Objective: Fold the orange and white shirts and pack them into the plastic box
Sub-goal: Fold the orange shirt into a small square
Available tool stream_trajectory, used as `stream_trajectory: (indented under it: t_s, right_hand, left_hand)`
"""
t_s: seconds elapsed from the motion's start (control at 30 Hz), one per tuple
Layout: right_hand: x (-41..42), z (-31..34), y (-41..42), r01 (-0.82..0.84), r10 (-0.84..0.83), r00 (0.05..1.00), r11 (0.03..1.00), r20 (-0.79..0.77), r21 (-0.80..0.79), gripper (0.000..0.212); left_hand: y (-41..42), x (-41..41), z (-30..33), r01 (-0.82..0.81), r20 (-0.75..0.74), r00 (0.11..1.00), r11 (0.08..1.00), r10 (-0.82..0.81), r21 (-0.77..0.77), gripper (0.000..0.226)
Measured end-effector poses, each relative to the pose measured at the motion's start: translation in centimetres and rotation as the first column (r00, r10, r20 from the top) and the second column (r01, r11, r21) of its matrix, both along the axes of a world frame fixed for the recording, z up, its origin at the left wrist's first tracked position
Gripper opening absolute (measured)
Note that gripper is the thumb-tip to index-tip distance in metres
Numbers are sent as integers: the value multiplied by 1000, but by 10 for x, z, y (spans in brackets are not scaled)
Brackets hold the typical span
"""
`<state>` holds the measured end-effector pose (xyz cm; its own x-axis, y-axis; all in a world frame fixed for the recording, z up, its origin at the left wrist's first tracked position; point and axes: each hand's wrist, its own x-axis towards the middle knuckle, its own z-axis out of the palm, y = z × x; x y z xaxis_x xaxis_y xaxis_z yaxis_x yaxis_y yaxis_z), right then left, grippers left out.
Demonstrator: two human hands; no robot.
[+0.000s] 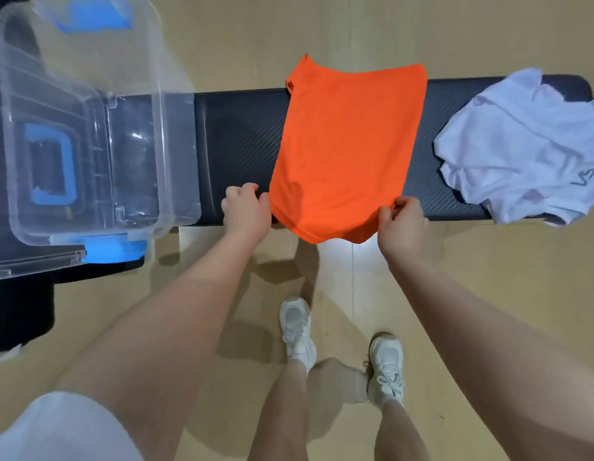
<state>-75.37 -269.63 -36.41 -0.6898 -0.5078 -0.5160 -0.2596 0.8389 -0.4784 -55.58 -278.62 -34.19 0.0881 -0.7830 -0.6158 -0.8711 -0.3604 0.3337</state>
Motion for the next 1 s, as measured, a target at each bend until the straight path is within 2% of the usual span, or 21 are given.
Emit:
stream_trajectory:
  t_s: [0.1,0.17,0.23,0.3,0.37,0.43,0.53,0.6,0.73,0.8,0.87,0.93,1.0]
  right_hand:
    - [11,-10,2,194,-185,974,979,132,-60,41]
    - [15,-14,4,314,-296,923,949,246,-37,40]
    - [20,-11,9,370,-341,869,929,360,-13,26]
    - [23,-8,16,416,-361,809,909,465,-19,31]
    - [20,-3,22,448,-373,757,894,537,-10,36]
    - [15,3,28,479,-378,698,878,608,-5,30]
    - [4,8,39,541,-390,640,840,662,-28,13]
    - [-2,13,46,561,-394,621,827,678,-33,9]
    - [-10,22,63,570,-422,608,821,672,0,14]
    - [-11,29,74,574,-410,571,819,711,11,12]
    - [-11,38,88,578,-416,549,816,725,31,24]
    - [-12,47,103,548,-424,614,836,666,27,31]
    - [-14,59,120,502,-388,697,865,603,-23,26]
  left_hand:
    - [0,-14,-11,-7,-51,999,1000,6,-24,37]
    - [3,-24,-14,-34,-72,997,999,34,14,39]
    - [4,-29,-15,-116,-120,985,990,126,84,29]
    - [2,-29,-13,-260,-233,926,949,297,176,16]
    - [0,-28,-6,-394,-353,799,867,487,306,10]
    - [1,-28,3,-432,-428,631,752,647,498,3]
    - [4,-28,10,-400,-448,363,571,817,717,29]
    - [9,-30,9,-418,-418,280,502,864,757,35]
    - [32,-36,8,-466,-386,298,486,873,739,37]
    - [47,-37,8,-491,-397,344,523,851,696,38]
    - [62,-35,11,-513,-413,416,585,810,628,36]
    - [78,-33,17,-518,-424,471,632,774,576,28]
    - [94,-33,27,-513,-420,519,664,745,544,19]
